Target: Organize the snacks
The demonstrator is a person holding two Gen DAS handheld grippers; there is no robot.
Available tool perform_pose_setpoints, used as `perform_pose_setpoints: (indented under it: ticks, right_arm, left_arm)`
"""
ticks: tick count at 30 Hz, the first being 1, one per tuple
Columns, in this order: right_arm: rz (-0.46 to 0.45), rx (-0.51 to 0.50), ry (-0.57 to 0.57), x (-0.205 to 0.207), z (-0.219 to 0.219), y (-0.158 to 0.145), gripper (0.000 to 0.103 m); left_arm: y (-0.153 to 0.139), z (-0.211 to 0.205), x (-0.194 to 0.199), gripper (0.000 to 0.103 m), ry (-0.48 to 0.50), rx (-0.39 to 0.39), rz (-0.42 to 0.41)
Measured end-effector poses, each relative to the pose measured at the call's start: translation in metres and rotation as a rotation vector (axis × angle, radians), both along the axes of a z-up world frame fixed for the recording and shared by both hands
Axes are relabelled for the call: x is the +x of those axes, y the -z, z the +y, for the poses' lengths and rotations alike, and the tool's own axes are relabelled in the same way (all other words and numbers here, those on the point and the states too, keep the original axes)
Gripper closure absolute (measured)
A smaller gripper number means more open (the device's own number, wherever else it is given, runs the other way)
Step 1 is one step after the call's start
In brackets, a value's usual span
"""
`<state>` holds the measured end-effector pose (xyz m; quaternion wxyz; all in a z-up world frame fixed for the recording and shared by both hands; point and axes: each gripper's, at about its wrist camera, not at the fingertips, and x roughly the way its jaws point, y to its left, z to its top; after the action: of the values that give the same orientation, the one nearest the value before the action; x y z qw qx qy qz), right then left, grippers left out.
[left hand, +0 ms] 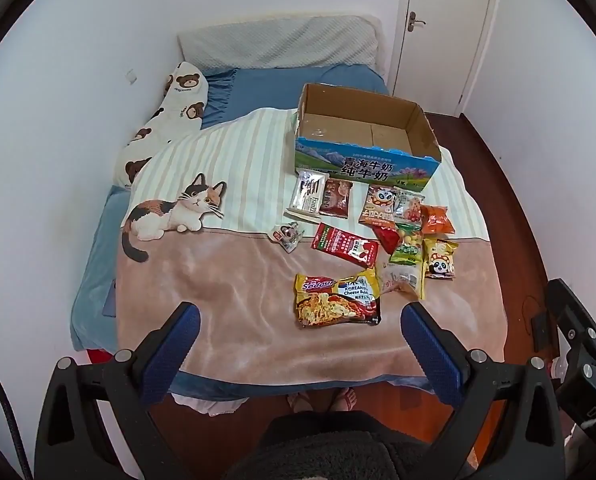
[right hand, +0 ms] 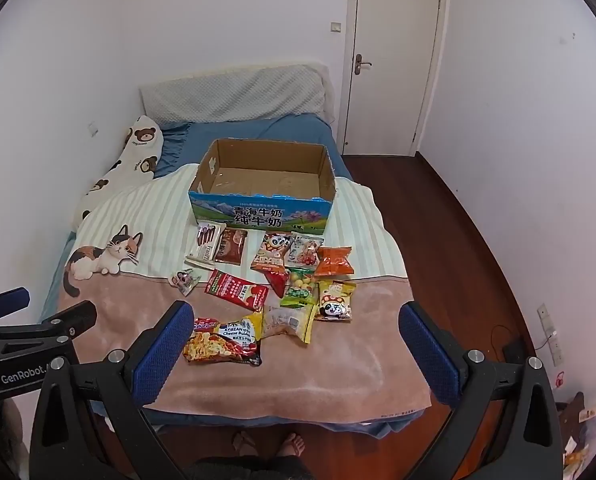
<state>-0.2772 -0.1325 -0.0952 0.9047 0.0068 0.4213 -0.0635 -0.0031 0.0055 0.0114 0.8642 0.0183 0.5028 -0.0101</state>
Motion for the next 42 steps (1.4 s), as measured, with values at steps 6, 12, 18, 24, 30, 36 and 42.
perform_pose_setpoints:
  ticks: [6, 12, 18, 24, 30, 36, 42]
  right_arm:
    - [0.004, 0.004, 0.001, 0.0005, 0.0002, 0.0001, 0.0]
    - [0.007, 0.001, 0.002, 0.0019, 0.001, 0.0009, 0.0]
    - [0.012, 0.002, 0.011, 0.0036, 0.0024, 0.004, 0.0]
    - [0.012, 0.003, 0.01, 0.0044, 0.0, 0.0046, 0.0]
    - [0.013, 0.005, 0.01, 0.0053, 0.0002, 0.0046, 0.0]
    - [0.016, 0.008, 0.01, 0.0064, -0.0013, 0.0056, 0.0]
    - [0.023, 0.007, 0.012, 0.0065, -0.0011, 0.0077, 0.0]
  left_arm:
    - [-0.0039, -0.001, 0.0017, 0.0, 0.006, -0.001, -0.004]
    - [-0.0054, -0.0029, 0.0021, 0.0, 0.006, -0.001, -0.008]
    - [-0.0062, -0.0035, 0.0018, 0.0, 0.01, -0.003, -0.007]
    - [-0.0055, -0.0037, 0.0007, 0.0, 0.013, -0.004, -0.005]
    - [-0.0053, -0.0047, 0.0009, 0.0, 0.011, -0.003, -0.006]
    - [-0.0052, -0.0049, 0.0013, 0.0, 0.012, -0.006, -0.004]
    - [-0.0018, -0.0059, 0.0036, 0.0, 0.017, -0.012, 0.009]
